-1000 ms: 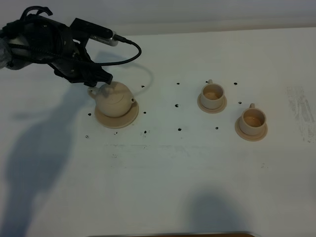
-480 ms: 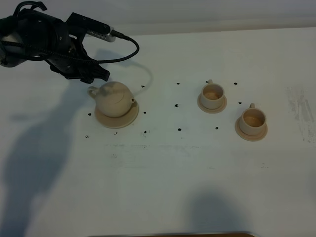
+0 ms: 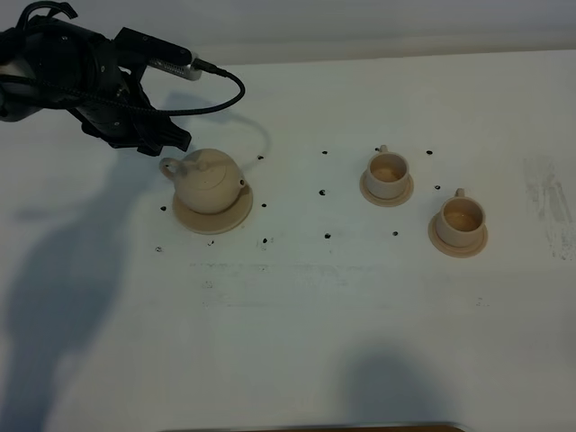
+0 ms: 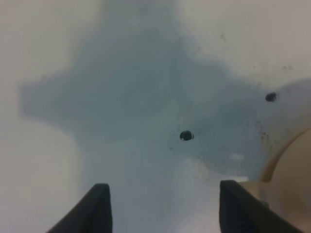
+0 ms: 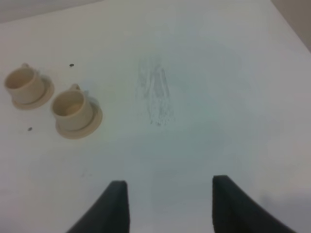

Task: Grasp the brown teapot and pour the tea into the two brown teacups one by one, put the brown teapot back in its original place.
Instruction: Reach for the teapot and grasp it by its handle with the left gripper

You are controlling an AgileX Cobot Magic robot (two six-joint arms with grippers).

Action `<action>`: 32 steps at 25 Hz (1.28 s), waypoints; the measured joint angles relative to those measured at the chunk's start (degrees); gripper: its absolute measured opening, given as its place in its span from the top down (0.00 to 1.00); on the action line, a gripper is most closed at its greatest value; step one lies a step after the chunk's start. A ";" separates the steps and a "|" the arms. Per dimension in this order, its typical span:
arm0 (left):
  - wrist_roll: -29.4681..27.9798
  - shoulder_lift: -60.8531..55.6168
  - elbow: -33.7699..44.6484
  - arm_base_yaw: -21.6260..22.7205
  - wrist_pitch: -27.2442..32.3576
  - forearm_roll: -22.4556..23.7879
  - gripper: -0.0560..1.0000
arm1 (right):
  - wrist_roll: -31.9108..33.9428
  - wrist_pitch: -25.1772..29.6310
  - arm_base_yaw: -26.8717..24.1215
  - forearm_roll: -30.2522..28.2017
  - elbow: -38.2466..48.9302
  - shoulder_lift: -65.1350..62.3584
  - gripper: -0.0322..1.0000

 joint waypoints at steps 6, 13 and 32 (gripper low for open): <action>0.00 0.33 0.00 0.00 -0.01 -0.17 0.50 | 0.00 0.00 0.00 0.00 0.00 0.00 0.57; 0.00 0.76 0.00 0.00 -2.60 -0.59 0.50 | 0.00 0.00 0.00 0.00 0.00 0.00 0.57; 0.06 2.64 0.00 0.28 -1.27 -4.37 0.50 | 0.00 0.00 0.00 0.00 0.00 0.00 0.57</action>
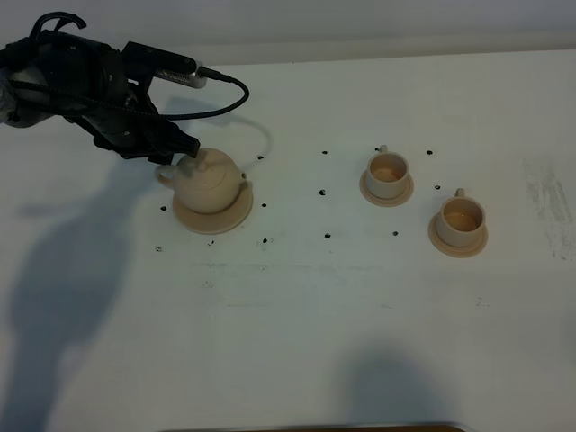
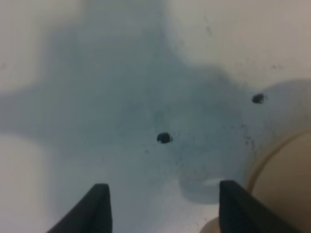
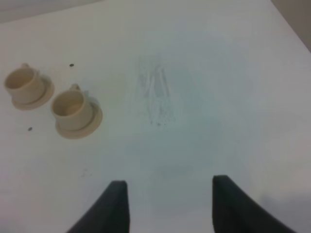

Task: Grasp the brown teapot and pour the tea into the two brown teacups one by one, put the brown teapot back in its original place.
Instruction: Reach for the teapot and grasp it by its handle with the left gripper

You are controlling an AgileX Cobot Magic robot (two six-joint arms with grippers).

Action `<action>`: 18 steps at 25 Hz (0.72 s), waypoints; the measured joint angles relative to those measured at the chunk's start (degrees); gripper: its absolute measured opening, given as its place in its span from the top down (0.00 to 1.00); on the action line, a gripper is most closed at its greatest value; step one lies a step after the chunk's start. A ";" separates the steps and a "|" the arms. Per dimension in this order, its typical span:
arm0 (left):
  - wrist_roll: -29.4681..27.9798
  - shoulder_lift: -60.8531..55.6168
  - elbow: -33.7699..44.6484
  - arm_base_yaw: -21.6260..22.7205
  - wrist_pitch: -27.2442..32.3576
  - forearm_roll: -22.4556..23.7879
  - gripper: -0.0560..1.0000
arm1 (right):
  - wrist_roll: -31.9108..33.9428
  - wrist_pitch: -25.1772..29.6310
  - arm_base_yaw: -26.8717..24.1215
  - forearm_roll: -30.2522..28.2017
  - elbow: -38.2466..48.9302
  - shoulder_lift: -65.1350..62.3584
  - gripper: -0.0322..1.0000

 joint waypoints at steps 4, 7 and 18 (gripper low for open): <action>0.00 -0.18 0.00 0.00 0.39 -1.16 0.50 | 0.00 0.00 0.00 0.00 0.00 0.00 0.57; 0.00 -0.52 -0.19 0.00 1.03 -2.28 0.50 | 0.00 0.00 0.00 0.00 0.00 0.00 0.57; 2.73 -0.51 -1.73 0.00 4.19 -3.35 0.50 | 0.00 0.00 0.00 0.00 0.00 0.00 0.57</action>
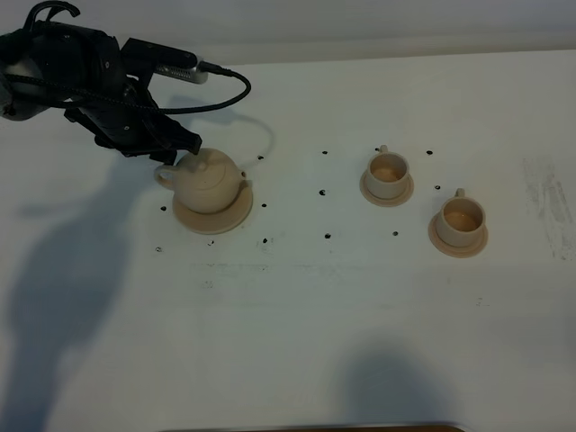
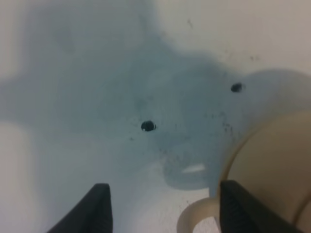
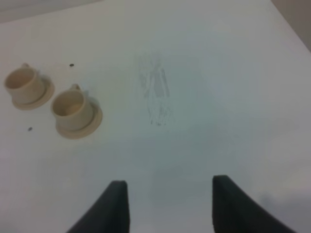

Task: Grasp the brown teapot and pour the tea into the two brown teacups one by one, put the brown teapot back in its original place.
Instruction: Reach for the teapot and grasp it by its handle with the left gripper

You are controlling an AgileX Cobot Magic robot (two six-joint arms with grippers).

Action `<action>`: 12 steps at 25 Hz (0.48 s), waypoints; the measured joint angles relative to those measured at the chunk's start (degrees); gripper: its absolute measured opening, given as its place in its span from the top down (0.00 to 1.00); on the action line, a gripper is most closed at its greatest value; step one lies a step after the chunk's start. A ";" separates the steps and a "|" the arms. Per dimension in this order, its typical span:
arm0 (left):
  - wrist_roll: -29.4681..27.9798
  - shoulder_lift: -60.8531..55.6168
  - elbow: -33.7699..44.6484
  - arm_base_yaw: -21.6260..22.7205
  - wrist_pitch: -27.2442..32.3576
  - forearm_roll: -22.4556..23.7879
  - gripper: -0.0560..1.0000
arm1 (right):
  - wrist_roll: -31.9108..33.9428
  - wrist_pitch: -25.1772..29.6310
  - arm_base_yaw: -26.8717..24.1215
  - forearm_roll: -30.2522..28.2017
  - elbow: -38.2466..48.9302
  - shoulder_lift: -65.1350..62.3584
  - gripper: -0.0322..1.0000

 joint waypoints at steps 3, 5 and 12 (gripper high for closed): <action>0.49 0.00 0.00 0.00 0.81 0.05 0.50 | 0.00 0.00 0.00 0.00 0.00 0.00 0.57; 1.29 0.00 0.00 0.00 1.44 0.11 0.50 | 0.00 0.00 0.00 0.00 0.00 0.00 0.57; 3.01 0.00 -0.46 0.00 1.94 0.16 0.50 | 0.00 0.00 0.00 0.00 0.00 0.00 0.57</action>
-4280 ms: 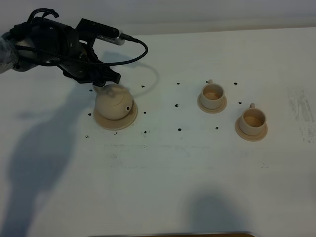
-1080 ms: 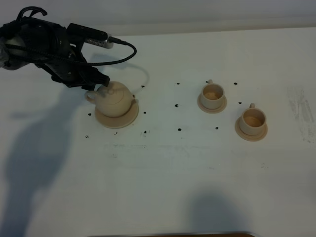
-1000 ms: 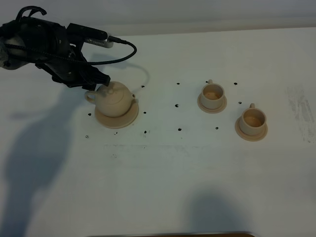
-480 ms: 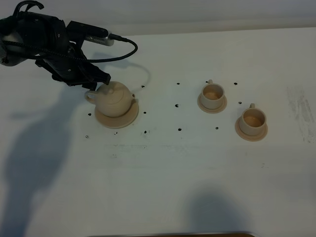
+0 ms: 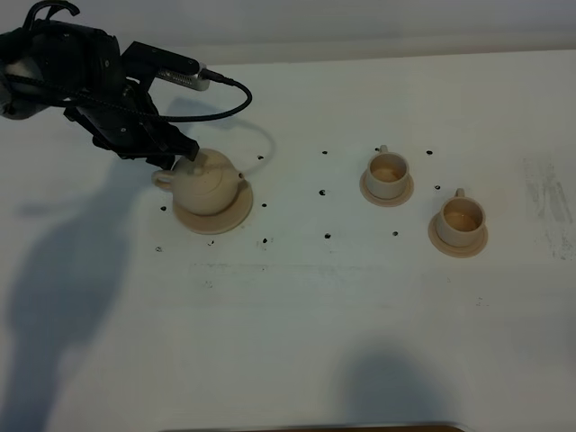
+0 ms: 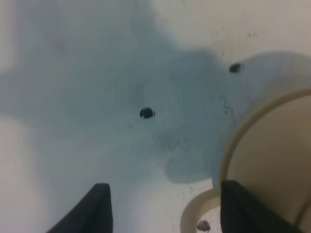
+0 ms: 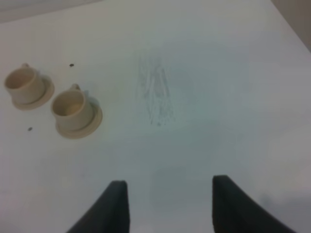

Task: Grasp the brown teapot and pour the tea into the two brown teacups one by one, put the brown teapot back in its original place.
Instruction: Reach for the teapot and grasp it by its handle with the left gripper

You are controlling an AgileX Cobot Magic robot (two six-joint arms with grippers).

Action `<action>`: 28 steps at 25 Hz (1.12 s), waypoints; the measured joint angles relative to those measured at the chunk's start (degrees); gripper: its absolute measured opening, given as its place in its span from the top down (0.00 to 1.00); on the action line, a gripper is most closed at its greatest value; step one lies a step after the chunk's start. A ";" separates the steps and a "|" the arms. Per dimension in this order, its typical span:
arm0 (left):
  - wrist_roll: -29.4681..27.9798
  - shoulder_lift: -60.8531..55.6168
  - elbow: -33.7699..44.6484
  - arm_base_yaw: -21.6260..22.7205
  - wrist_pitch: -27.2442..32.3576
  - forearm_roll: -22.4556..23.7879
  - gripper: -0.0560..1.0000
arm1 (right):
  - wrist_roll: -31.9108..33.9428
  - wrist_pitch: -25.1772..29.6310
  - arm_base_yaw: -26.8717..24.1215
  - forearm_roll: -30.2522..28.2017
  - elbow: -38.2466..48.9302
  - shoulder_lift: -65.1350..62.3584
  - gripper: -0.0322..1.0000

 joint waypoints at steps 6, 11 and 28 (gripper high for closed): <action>0.11 0.00 -0.62 0.74 -0.07 0.85 0.50 | 0.00 0.00 0.00 0.00 0.00 0.00 0.57; 0.19 0.00 -0.64 2.00 1.53 2.46 0.50 | 0.00 0.00 0.00 0.15 0.00 0.00 0.57; 0.23 1.29 -0.64 2.20 -2.16 -1.71 0.50 | 0.00 0.00 0.00 0.42 0.00 0.00 0.57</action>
